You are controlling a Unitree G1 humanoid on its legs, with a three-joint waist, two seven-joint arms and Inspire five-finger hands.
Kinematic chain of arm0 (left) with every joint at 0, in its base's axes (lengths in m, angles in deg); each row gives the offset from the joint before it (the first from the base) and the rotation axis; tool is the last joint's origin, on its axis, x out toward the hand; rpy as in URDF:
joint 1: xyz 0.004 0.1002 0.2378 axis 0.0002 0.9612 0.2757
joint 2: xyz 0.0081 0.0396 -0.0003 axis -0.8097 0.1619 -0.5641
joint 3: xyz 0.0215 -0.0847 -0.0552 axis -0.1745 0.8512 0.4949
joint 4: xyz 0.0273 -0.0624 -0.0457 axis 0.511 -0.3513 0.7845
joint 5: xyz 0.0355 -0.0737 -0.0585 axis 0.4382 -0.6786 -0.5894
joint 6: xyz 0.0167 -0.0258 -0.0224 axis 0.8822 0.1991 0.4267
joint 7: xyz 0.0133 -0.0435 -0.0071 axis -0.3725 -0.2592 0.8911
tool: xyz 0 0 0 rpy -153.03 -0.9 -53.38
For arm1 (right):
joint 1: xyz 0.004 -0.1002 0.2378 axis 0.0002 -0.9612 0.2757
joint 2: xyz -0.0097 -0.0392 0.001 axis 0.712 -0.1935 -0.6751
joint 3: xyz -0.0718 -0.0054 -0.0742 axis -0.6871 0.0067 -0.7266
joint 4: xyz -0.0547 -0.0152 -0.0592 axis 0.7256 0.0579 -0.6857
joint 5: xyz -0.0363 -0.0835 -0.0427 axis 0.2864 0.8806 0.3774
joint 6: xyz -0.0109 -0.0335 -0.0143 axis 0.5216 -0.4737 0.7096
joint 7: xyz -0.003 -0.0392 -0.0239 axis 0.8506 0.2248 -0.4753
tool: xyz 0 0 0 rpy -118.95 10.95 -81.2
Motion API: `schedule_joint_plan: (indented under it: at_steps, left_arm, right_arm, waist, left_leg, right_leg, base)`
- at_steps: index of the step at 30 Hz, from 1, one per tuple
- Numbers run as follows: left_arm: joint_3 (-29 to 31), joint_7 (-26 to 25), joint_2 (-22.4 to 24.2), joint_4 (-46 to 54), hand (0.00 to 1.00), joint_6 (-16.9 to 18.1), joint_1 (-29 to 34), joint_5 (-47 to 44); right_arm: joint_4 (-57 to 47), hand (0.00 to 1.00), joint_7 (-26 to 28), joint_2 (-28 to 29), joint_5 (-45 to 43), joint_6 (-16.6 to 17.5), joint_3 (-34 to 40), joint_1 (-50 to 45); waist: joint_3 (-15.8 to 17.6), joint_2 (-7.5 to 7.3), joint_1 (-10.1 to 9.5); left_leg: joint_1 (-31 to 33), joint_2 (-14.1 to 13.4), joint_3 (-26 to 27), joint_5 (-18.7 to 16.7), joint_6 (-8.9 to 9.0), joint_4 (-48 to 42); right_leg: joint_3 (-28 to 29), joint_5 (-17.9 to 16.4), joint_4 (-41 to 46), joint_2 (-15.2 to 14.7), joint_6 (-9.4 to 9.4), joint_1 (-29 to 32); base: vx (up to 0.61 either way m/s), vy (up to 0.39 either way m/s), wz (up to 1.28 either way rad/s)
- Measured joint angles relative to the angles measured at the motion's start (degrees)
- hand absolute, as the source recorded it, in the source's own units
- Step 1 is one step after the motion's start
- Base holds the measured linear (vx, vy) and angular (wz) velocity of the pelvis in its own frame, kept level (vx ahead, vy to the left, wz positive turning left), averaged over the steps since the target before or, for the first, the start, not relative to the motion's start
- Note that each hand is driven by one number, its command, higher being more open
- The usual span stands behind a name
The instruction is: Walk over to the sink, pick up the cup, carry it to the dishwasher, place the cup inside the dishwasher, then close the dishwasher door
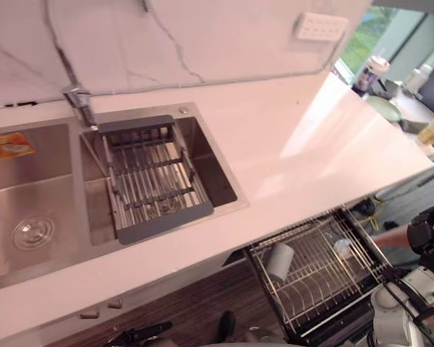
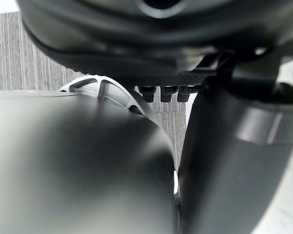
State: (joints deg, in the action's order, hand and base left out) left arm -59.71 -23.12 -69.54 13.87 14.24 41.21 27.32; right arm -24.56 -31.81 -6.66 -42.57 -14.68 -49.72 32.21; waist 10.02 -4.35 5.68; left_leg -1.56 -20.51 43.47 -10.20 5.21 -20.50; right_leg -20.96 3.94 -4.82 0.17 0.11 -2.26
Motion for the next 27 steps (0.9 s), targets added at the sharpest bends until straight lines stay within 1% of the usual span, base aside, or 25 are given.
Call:
schedule_joint_plan:
  at_steps: [1,3,4,6,7,9,10,11,12,14,17,18,21,23,24,25,27]
  left_arm:
    - [-0.05,0.04,0.12,0.0,1.0,0.07,0.04,0.0]
    - [-1.01,0.29,1.09,0.41,1.0,0.7,0.05,0.03]
    - [-1.85,0.39,1.11,0.58,1.0,0.83,0.04,0.03]
    - [-4.12,0.91,1.26,0.9,1.0,0.94,-0.08,0.03]
    - [-4.43,1.09,1.33,1.0,1.0,0.94,-0.13,0.03]
    - [-4.53,1.52,1.94,1.25,1.0,0.83,-0.18,0.09]
    - [-4.57,1.61,2.13,1.25,1.0,0.79,-0.18,0.09]
    - [-4.79,1.69,2.53,1.28,1.0,0.76,-0.18,0.09]
    - [-5.14,1.71,2.65,1.32,1.0,0.76,-0.18,0.06]
    - [-6.76,1.76,3.08,1.77,1.0,0.75,-0.57,0.02]
    - [-6.76,1.77,3.51,2.41,1.0,0.72,-0.63,-0.9]
    - [-6.75,1.78,3.51,2.49,1.0,0.68,-0.63,-1.6]
    - [-6.74,2.2,3.48,2.78,1.0,0.67,-0.66,-2.14]
    - [-6.67,2.83,3.45,2.92,1.0,0.73,-0.85,-2.07]
    - [-6.68,2.97,3.43,2.9,1.0,0.71,-1.03,-2.07]
    - [-6.68,2.99,3.43,2.88,1.0,0.7,-1.07,-2.07]
    - [-6.58,3.3,3.45,3.1,1.0,0.83,-1.79,-2.22]
  right_arm:
    - [0.05,0.0,0.0,0.11,0.0,0.14,0.11,-0.2]
    - [1.09,0.0,-0.08,0.8,0.06,1.5,0.57,-1.9]
    - [1.5,0.0,-0.11,1.18,0.17,1.75,0.57,-2.24]
    - [4.67,0.0,-0.34,2.65,1.02,3.06,0.56,-2.41]
    - [5.58,0.0,-0.34,2.91,1.17,3.39,0.54,-2.4]
    - [9.55,0.0,-0.36,4.06,1.27,5.13,0.43,-2.21]
    - [10.59,0.0,-0.35,4.33,1.26,5.48,0.28,-2.2]
    - [12.49,0.0,-0.33,4.76,1.26,6.13,-0.2,-2.19]
    - [13.12,0.0,-0.32,4.96,1.26,6.33,-0.44,-2.19]
    - [15.28,0.0,-0.21,5.37,1.23,6.54,-1.93,-2.11]
    - [18.1,0.0,0.07,5.28,1.69,6.28,-3.21,-0.55]
    - [18.98,0.0,0.08,5.04,2.04,5.96,-3.51,0.02]
    - [23.68,0.0,1.04,1.88,2.26,4.2,-5.88,3.64]
    - [26.32,0.0,2.5,-2.0,2.12,2.97,-7.56,6.43]
    - [27.88,0.0,3.45,-4.89,2.04,2.21,-8.76,8.27]
    - [28.09,0.0,3.66,-5.34,2.04,2.06,-8.9,8.53]
    - [29.97,0.0,5.54,-8.62,0.68,0.4,-10.3,10.79]
  waist:
    - [0.13,0.21,0.12]
    - [1.02,1.71,0.39]
    - [1.17,2.04,0.45]
    - [1.24,2.96,0.78]
    - [1.28,3.17,0.78]
    - [1.81,4.21,0.81]
    - [1.88,4.48,0.79]
    - [2.1,5.13,0.78]
    - [2.25,5.47,0.78]
    - [2.79,6.7,0.74]
    - [3.55,7.85,0.25]
    - [3.77,8.04,0.12]
    - [4.43,8.66,-0.32]
    - [5.53,9.21,-0.71]
    - [6.36,9.74,-1.17]
    - [6.49,9.85,-1.27]
    - [8.05,10.27,-1.66]
  left_leg:
    - [-0.14,0.09,0.08,0.07,0.01,0.16]
    - [-1.35,0.9,0.52,0.62,-0.01,1.45]
    - [-1.6,1.17,0.52,0.83,-0.04,1.83]
    - [-2.18,2.25,0.5,1.75,-0.18,3.38]
    - [-2.32,2.5,0.5,1.92,-0.2,3.72]
    - [-3.28,2.87,0.39,2.12,-0.13,4.27]
    - [-3.61,3.01,0.33,2.12,-0.12,4.46]
    - [-4.05,3.39,0.25,2.13,-0.12,4.94]
    - [-4.13,3.6,0.16,2.15,-0.16,5.16]
    - [-4.13,4.62,-0.42,2.46,-0.49,6.11]
    - [-4.12,5.69,-1.35,3.05,-0.71,7.36]
    - [-4.09,5.83,-1.68,3.1,-0.73,7.47]
    - [-3.18,6.3,-3.67,3.32,-0.59,7.56]
    - [-2.75,6.82,-4.62,3.5,-0.58,7.7]
    - [-2.27,7.22,-5.76,3.63,-0.56,7.71]
    - [-2.13,7.3,-5.98,3.66,-0.56,7.7]
    - [-0.61,7.93,-8.24,4.2,-0.62,7.36]
  right_leg:
    - [0.07,-0.02,-0.03,-0.02,0.03,0.02]
    - [0.3,-0.18,-0.26,-0.33,0.23,-0.41]
    - [0.25,-0.19,-0.28,-0.45,0.23,-0.5]
    - [0.03,-0.19,-0.29,-0.93,0.24,-0.59]
    - [0.0,-0.19,-0.29,-1.03,0.25,-0.64]
    - [-0.16,-0.11,-0.31,-1.27,0.31,-1.7]
    - [-0.2,-0.12,-0.31,-1.35,0.32,-1.96]
    - [-0.35,-0.28,-0.33,-1.6,0.56,-2.3]
    - [-0.47,-0.46,-0.33,-1.75,0.85,-2.37]
    - [-1.3,-0.67,-0.34,-2.52,1.17,-2.52]
    - [-2.63,-0.93,-0.34,-3.23,1.63,-2.85]
    - [-2.9,-0.92,-0.34,-3.29,1.75,-3.01]
    - [-4.24,-0.62,-0.25,-3.56,1.71,-3.18]
    - [-4.83,-0.51,-0.02,-4.0,1.88,-3.19]
    - [-4.98,-0.37,0.0,-4.33,2.09,-3.06]
    - [-5.02,-0.34,0.01,-4.4,2.12,-2.98]
    - [-5.85,-0.21,0.03,-5.0,2.29,-2.43]
  base:
    - [-0.08,0.027,-0.12]
    - [-0.08,0.052,-0.06]
    - [-0.03,0.052,0.02]
    - [-0.01,0.053,0.06]
    - [0.01,0.059,0.06]
    - [0.03,0.069,0.05]
    - [0.03,0.08,0.05]
    - [0.01,0.069,0.05]
    - [0.01,0.116,0.1]
    - [0.01,0.114,0.17]
    - [0.01,0.097,0.22]
    - [0.02,0.075,0.24]
    - [0.03,0.061,0.24]
    - [0.04,0.095,0.2]
    - [0.02,0.094,0.08]
    - [0.01,0.094,0.12]
    - [-0.01,0.088,0.23]
